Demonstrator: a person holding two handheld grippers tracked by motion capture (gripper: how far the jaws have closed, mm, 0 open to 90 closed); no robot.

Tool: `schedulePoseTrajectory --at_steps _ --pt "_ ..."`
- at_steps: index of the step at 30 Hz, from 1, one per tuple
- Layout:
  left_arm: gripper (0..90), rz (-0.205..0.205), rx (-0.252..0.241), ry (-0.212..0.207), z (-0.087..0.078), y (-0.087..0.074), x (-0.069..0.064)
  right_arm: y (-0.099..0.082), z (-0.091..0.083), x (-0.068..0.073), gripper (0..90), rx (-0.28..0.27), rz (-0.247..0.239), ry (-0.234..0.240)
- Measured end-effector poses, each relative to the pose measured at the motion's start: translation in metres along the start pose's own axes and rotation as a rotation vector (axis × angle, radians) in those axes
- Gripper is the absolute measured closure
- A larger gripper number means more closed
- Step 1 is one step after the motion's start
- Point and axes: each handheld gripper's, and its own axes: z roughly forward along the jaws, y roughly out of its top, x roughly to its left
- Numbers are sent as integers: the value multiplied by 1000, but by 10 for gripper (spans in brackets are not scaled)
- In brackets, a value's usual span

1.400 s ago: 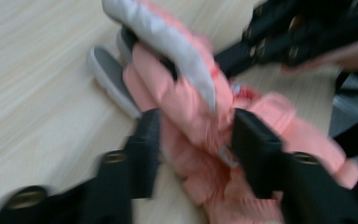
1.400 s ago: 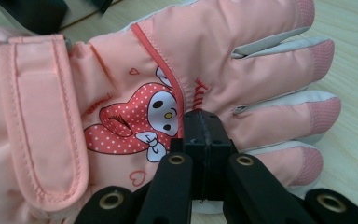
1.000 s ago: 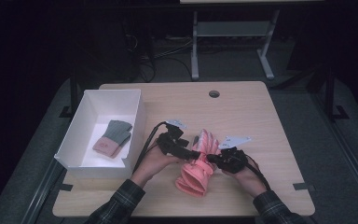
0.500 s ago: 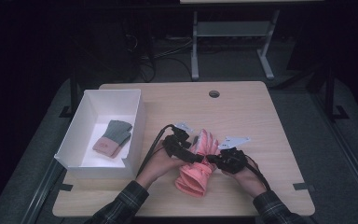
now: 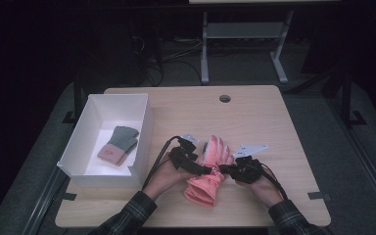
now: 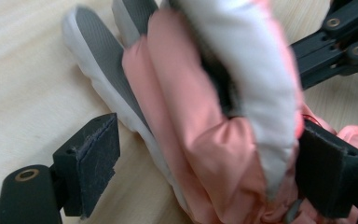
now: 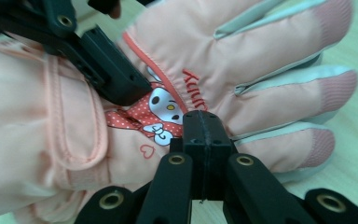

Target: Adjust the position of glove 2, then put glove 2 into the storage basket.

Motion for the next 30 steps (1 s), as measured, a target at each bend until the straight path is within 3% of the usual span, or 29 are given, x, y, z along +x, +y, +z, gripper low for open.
schedulePoseTrajectory --at_steps 5,9,22,27,30 --pt "145 -28 15 -30 5 -2 3 -1 7 3 900 33 -25 -27" --pt "147 -76 26 -81 10 -5 7 -1 8 3 900 38 -27 -31" --pt "310 -78 40 -177 13 -5 11 -1 11 3 900 45 -31 -31" --pt "384 -100 36 -213 14 -6 15 0 13 3 900 42 -28 -30" --pt "440 -97 41 -215 14 -6 16 -1 13 3 900 41 -30 -29"
